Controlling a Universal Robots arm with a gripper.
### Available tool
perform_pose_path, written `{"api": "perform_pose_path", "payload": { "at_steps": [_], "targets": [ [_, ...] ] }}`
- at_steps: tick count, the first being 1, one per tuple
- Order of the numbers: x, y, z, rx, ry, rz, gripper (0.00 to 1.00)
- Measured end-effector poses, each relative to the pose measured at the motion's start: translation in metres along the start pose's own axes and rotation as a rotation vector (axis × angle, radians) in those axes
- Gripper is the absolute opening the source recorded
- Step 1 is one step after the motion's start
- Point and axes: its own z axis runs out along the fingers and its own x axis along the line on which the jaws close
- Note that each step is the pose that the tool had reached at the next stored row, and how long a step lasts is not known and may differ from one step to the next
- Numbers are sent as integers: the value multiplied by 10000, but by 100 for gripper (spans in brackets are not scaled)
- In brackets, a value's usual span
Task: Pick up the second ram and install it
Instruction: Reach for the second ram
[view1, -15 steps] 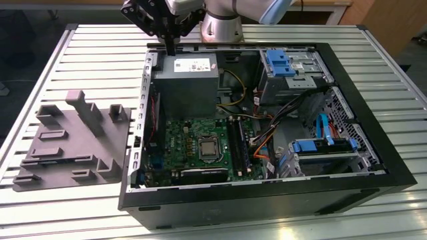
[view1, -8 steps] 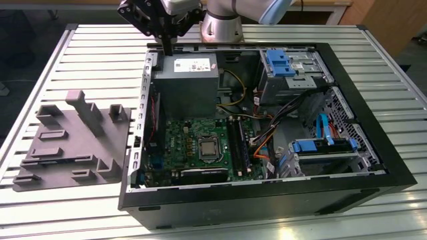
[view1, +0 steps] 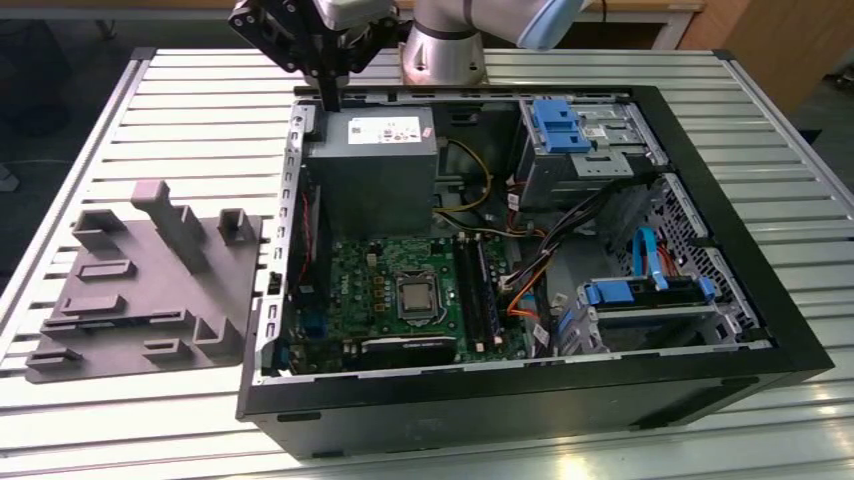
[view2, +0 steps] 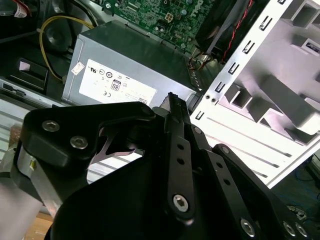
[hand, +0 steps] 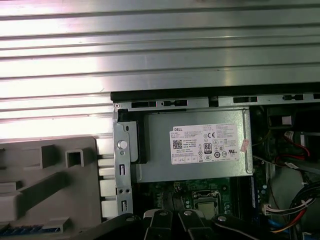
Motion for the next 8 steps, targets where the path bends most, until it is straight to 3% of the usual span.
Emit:
{"api": "perform_pose_path", "payload": {
  "at_steps": [8],
  "targets": [
    [44,-3,-2,1,0,0,11]
  ]
}}
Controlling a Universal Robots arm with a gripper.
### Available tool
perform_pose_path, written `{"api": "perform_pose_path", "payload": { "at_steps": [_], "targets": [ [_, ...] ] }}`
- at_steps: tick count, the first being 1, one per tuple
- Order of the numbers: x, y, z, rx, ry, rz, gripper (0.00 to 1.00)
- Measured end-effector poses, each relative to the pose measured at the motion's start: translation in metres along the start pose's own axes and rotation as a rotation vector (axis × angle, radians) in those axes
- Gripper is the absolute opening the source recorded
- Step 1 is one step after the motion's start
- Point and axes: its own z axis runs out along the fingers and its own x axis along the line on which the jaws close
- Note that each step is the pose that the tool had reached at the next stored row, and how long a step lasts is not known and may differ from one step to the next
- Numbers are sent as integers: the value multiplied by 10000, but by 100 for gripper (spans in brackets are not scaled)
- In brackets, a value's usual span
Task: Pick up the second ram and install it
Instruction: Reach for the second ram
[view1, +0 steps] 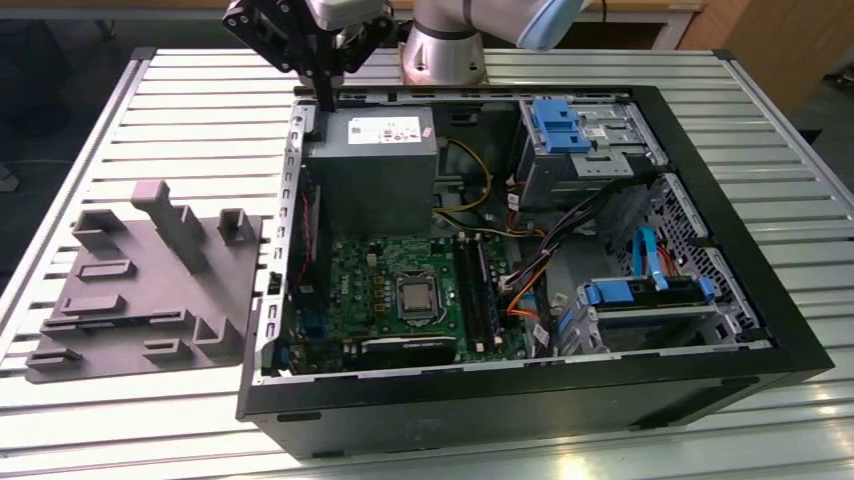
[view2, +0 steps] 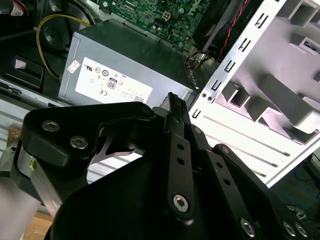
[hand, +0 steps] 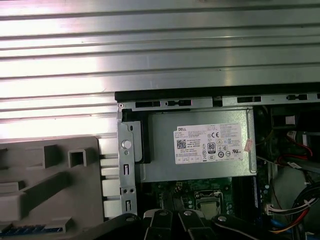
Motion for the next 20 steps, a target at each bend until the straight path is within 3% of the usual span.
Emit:
{"api": "perform_pose_path", "payload": {
  "at_steps": [20],
  "targets": [
    [94,-7,-2,0,0,0,11]
  ]
}}
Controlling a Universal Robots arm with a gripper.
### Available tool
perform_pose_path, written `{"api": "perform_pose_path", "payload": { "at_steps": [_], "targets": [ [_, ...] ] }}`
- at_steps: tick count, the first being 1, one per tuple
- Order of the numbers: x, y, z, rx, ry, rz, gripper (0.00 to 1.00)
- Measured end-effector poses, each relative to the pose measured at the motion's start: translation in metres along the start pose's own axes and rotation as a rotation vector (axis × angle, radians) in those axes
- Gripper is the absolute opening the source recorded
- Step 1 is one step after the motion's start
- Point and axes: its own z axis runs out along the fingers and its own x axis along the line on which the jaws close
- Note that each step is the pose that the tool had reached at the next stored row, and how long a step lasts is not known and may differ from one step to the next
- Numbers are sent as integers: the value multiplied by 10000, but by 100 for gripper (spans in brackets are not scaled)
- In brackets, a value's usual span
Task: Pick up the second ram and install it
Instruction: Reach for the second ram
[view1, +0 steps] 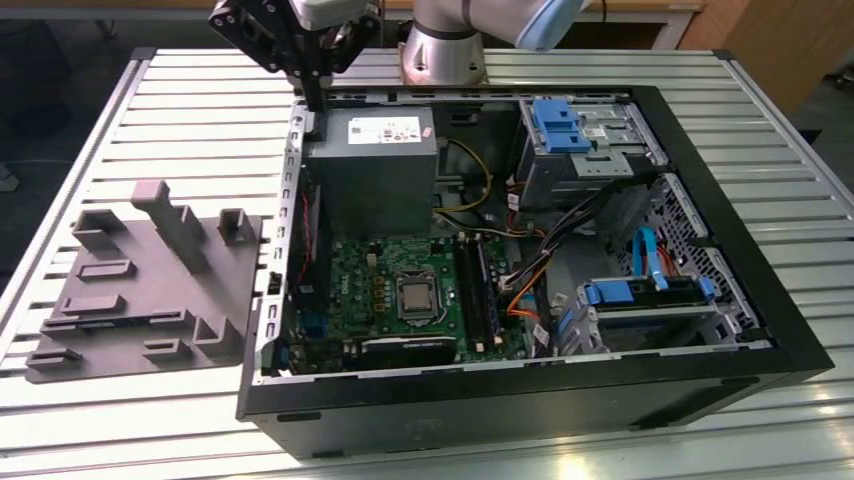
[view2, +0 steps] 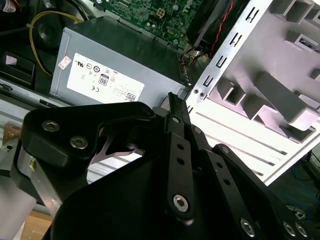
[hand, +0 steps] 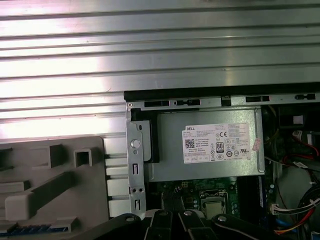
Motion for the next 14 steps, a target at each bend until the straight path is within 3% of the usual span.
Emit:
{"api": "perform_pose_path", "payload": {
  "at_steps": [14],
  "targets": [
    [27,-2,-1,0,0,0,11]
  ]
}}
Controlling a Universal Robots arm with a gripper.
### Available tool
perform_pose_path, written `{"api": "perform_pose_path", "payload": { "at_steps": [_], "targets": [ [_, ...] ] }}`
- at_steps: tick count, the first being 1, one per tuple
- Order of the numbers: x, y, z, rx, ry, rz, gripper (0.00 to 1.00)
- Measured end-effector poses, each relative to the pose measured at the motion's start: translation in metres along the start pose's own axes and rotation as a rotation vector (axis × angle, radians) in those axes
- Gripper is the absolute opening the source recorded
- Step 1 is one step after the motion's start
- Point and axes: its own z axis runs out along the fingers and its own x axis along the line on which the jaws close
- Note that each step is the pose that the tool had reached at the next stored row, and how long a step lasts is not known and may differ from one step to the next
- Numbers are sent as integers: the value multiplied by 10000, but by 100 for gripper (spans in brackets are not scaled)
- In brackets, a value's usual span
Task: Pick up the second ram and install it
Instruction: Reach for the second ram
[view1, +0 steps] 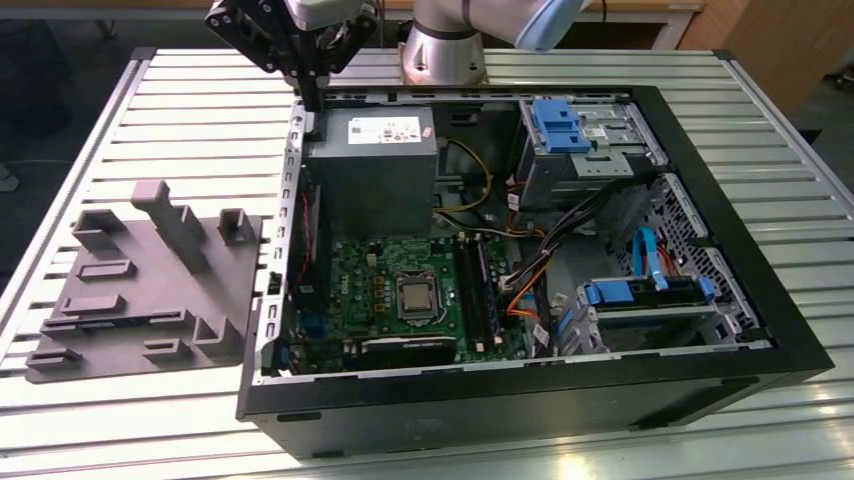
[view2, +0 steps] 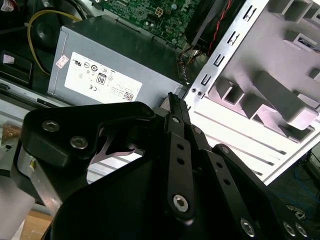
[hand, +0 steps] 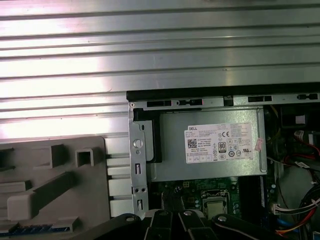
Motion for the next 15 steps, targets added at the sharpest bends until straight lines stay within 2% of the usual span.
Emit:
{"api": "perform_pose_path", "payload": {
  "at_steps": [15],
  "targets": [
    [43,-3,-1,0,0,0,11]
  ]
}}
